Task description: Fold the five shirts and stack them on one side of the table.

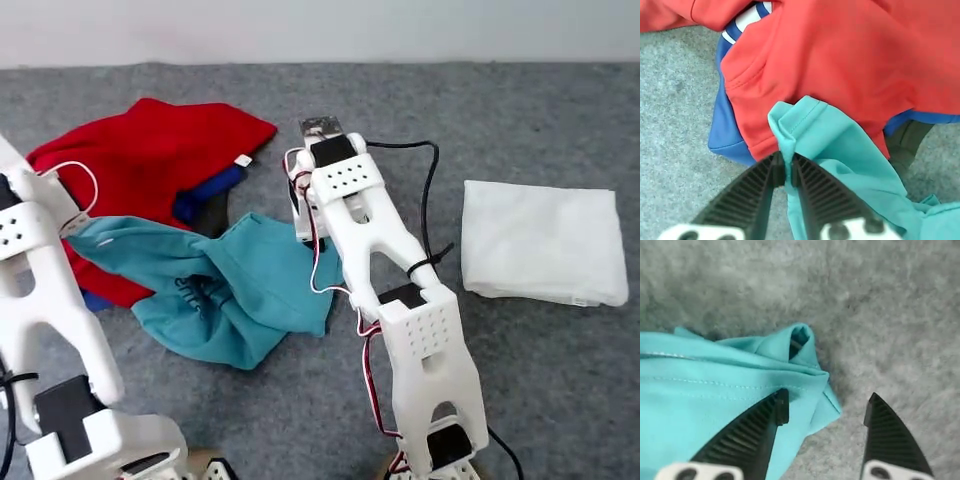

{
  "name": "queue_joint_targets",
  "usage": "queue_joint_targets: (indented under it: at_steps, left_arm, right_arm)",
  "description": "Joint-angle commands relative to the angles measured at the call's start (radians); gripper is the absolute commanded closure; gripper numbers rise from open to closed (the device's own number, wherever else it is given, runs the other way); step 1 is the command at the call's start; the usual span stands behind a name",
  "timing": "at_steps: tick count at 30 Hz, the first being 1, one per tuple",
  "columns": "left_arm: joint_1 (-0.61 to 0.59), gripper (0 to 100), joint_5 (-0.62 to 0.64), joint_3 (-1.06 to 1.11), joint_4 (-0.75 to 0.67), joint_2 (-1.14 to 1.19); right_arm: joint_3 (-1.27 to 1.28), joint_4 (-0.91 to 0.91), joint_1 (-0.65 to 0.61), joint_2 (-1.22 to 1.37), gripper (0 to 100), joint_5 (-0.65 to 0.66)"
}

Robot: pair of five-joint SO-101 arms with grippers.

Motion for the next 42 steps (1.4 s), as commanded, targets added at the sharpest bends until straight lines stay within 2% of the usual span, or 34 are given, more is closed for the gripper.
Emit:
queue_joint_targets:
  at_steps: [1,7,18,28,31,40,42]
  left_arm:
    - [0.006,99,-0.005,-0.004,0.005,-0.003]
    - [0.006,99,-0.005,-0.004,0.005,-0.003]
    - [0.006,99,-0.005,-0.001,0.005,-0.003]
    - [0.005,99,-0.005,-0.001,0.008,-0.009]
    - [0.005,99,-0.005,-0.001,0.018,-0.009]
    - [0.002,99,-0.005,-0.001,0.018,-0.011]
    - [0.002,99,-0.005,-0.001,0.018,-0.011]
  right_arm:
    - [-0.038,-0.035,-0.007,-0.013,81.7,-0.011]
    - [-0.041,-0.033,-0.007,0.044,91.5,-0.011]
    - [-0.046,-0.033,-0.001,0.05,92.0,-0.003]
    - [-0.209,0.03,-0.002,0.058,92.3,-0.002]
    - [-0.212,0.035,-0.002,0.058,95.6,-0.002]
    - [-0.21,0.079,0.001,0.062,94.9,-0.002]
    - [-0.209,0.087,0.001,0.064,91.1,-0.002]
